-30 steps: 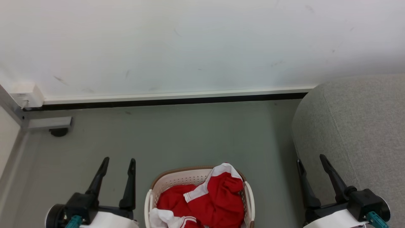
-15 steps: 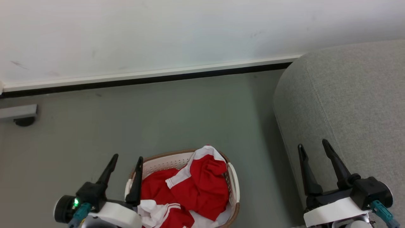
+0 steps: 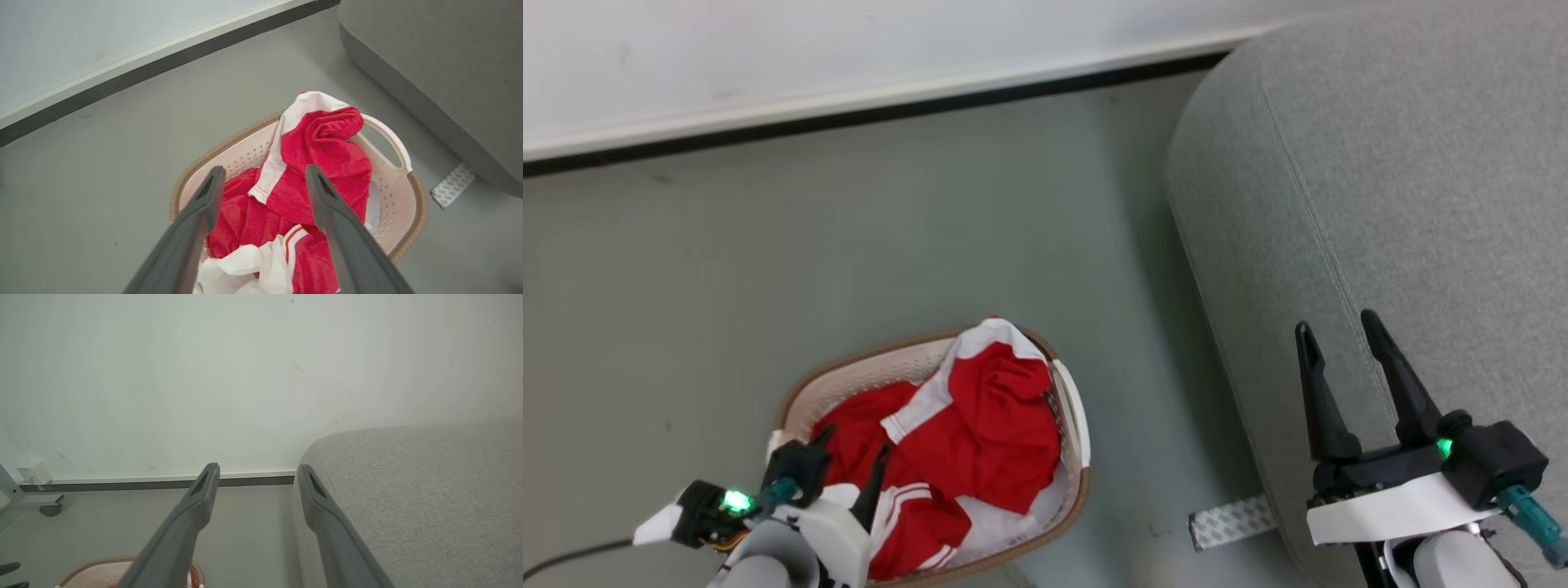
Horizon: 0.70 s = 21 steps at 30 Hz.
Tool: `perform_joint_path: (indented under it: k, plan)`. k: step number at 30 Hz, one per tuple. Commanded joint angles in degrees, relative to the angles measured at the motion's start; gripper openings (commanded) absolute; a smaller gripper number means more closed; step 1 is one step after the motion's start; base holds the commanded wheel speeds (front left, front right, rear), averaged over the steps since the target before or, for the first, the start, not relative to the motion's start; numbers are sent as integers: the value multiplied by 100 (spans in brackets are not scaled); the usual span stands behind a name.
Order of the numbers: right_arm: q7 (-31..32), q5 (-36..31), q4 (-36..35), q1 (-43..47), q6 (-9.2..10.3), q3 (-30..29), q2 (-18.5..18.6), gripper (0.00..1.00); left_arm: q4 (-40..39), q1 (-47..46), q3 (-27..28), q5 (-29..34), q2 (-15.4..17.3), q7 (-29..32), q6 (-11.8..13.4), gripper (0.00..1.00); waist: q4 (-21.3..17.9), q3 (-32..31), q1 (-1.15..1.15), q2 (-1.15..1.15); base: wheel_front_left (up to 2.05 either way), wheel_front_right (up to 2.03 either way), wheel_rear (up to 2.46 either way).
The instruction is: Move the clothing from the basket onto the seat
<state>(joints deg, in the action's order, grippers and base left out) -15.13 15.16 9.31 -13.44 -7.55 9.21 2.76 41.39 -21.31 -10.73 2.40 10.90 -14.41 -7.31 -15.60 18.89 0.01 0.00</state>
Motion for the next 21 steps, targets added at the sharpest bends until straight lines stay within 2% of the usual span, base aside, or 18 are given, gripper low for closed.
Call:
perform_joint_path:
  k: [1, 10, 13, 21]
  plan:
    - [-3, 78, -75, -110, 12, -25, 22, 100, 242, -202, -98, 12, 57, 54, -12, 100, -187, 263, -1, 0, 0, 0, 0]
    - [-2, 232, -525, -374, 12, -162, 22, 100, 1696, -1164, -1246, -366, 201, 422, -9, 100, -485, 1004, -1, 0, 0, 0, 0]
    - [-2, 291, -611, -463, 12, -188, 18, 100, 2032, -1461, -1630, -701, 215, 594, -10, 100, -553, 1300, -1, 0, 0, 0, 0]
    - [-2, 443, -720, -727, 12, -65, 18, 100, 2631, -2214, -2561, -1360, 551, 1391, -11, 100, -769, 1983, -1, 0, 0, 0, 0]
